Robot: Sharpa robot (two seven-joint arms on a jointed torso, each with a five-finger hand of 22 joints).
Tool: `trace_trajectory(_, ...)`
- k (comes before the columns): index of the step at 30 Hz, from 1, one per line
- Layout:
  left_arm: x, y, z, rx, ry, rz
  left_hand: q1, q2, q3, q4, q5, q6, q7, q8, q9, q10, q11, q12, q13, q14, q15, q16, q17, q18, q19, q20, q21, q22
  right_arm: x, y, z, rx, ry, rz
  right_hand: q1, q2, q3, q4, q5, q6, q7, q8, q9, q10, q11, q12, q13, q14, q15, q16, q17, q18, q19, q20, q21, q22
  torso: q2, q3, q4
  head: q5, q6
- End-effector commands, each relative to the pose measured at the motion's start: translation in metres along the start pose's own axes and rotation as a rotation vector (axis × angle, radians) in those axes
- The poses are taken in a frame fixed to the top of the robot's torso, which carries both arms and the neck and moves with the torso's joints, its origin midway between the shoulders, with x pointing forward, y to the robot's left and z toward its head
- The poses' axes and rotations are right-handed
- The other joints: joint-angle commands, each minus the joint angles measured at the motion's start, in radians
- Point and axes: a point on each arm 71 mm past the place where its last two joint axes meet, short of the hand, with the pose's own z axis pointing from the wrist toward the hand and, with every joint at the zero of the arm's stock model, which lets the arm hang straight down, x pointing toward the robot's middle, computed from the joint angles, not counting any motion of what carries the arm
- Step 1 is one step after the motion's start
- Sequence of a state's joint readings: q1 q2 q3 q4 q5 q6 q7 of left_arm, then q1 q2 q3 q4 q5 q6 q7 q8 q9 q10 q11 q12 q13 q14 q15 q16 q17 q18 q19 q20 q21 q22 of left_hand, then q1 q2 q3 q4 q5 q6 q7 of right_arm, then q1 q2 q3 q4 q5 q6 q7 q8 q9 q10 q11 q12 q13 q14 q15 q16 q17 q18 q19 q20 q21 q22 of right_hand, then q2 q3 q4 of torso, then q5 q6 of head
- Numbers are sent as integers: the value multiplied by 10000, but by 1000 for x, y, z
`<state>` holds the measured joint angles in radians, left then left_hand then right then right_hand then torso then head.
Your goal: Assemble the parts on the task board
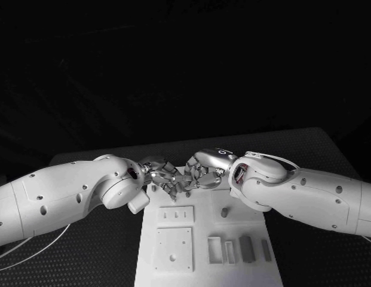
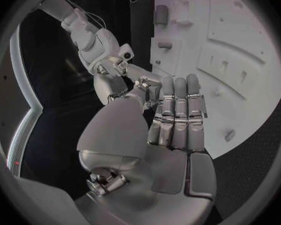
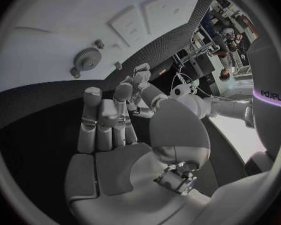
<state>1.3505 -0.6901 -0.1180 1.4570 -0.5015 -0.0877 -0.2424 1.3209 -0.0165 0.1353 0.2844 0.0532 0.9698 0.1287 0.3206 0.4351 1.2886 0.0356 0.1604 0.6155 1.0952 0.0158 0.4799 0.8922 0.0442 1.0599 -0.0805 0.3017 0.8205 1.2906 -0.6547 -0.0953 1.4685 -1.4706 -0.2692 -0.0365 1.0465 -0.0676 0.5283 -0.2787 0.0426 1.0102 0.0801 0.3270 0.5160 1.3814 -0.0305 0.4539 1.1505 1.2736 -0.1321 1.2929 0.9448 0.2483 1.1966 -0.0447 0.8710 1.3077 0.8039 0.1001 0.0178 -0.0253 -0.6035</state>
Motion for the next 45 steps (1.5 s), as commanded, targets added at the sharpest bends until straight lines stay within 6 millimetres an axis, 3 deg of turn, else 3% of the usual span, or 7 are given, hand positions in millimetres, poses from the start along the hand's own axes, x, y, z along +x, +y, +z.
trace_trajectory(1, 4, -5, 1, 199, 331, -50, 229, 67, -66, -6, -16, 141, -20, 79, 34, 91, -46, -74, 54, 89, -12, 28, 23, 77, 67, -20, -32, 33, 3, 4, 1, -189, 211, -53, -57, 79, 11, 23, 62, 101, 2, 63, 15, 24, -19, 24, 14, -11, -69, 69, 10, 134, 11, -49, 44, 160, 2, -1, 9, 4, -18)
trace_trajectory(18, 2, -4, 2, 123, 262, -61, 589, 239, -130, 3, 14, 355, -118, 156, 88, 264, -121, -133, 193, 154, -52, 56, 69, 60, 131, -66, -44, 113, 4, 7, 2, -288, 318, -35, -66, 85, 15, 17, 63, 116, -2, 67, 22, 25, -23, 20, 15, -10, -72, 69, 11, 134, 13, -53, 40, 158, 0, -4, 0, 37, -73)
trace_trajectory(31, 2, -4, 2, 61, 317, -207, 978, 321, -240, 2, 830, 466, -158, 134, 115, 397, -147, -306, 334, 167, -62, 47, 110, 25, 145, -83, -134, 193, 5, 8, 3, -303, 349, -33, -70, 89, 18, 11, 63, 122, -5, 67, 27, 27, -25, 18, 16, -8, -75, 69, 11, 135, 16, -56, 38, 157, 1, -8, 9, 36, -91)
trace_trajectory(32, 2, -4, 3, 49, 312, -249, 975, 300, -263, 13, 915, 478, -161, 134, 119, 410, -150, -318, 346, 168, -62, 47, 115, 23, 149, -84, -141, 201, 5, 8, 3, -307, 352, -32, -70, 89, 19, 10, 63, 122, -5, 67, 27, 27, -26, 18, 16, -8, -75, 69, 11, 134, 16, -56, 38, 157, 2, -8, 11, 39, -103)
trace_trajectory(34, 2, -4, 3, 38, 322, -273, 898, 204, -348, 33, 1463, 502, -168, 122, 129, 451, -156, -370, 388, 171, -64, 48, 133, 17, 160, -87, -169, 227, 5, 9, 3, -313, 356, -32, -71, 90, 19, 10, 62, 123, -5, 67, 28, 27, -26, 18, 16, -8, -75, 70, 11, 134, 17, -56, 38, 157, 5, -8, 13, 41, -107)
trace_trajectory(38, 3, -4, 3, 18, 351, -286, 564, -27, -420, 61, 1940, 543, -179, 100, 140, 509, -166, -453, 454, 189, -73, 46, 152, 10, 201, -93, -214, 262, 5, 9, 4, -310, 377, -32, -72, 90, 20, 8, 62, 123, -6, 66, 29, 28, -26, 18, 16, -8, -76, 70, 11, 135, 17, -57, 38, 157, -1, -9, 9, 50, -114)
trace_trajectory(45, 4, -3, 3, -95, 461, -277, -928, -723, -243, 64, 2923, 545, -168, 4, 155, 561, -161, -672, 601, 171, -73, 3, 174, 21, 252, -101, -357, 339, 6, 10, 5, -314, 401, -42, -73, 91, 21, 4, 63, 123, -7, 65, 30, 28, -27, 17, 17, -8, -77, 70, 12, 135, 18, -58, 37, 157, 3, -5, 5, 51, -136)
